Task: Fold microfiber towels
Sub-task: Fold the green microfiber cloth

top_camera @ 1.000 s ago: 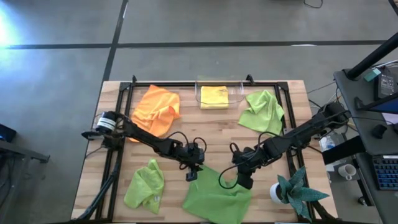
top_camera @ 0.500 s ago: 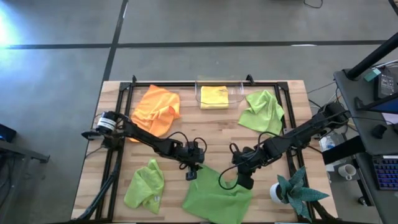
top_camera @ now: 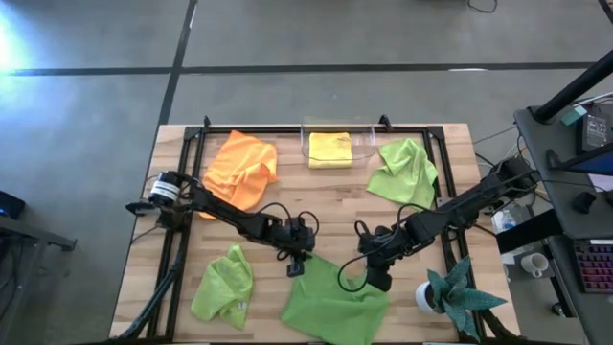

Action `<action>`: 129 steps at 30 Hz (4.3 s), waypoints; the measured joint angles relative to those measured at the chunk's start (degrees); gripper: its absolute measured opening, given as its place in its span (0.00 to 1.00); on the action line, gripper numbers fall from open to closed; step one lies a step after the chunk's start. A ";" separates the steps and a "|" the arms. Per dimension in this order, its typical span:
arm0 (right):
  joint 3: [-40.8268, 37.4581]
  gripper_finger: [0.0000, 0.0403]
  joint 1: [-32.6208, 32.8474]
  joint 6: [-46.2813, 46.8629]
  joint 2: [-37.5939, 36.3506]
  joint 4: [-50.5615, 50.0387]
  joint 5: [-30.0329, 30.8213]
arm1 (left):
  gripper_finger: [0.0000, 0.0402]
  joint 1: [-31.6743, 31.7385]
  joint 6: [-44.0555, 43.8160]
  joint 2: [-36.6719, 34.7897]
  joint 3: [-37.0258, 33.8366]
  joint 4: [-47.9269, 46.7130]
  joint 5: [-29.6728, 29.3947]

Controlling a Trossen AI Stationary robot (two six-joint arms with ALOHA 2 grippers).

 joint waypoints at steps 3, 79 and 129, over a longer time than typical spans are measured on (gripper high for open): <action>-0.21 0.02 0.00 0.22 0.00 -0.02 0.00 | 0.13 -0.09 -0.42 0.04 -0.05 -0.12 -0.26; -1.51 0.02 -0.61 6.98 -0.62 -4.64 8.39 | 0.00 15.87 -5.48 -6.94 -0.02 -18.18 -11.41; -17.82 0.17 -19.26 13.53 -21.48 2.40 9.19 | 0.37 34.10 -11.22 -26.21 -8.63 -20.47 13.24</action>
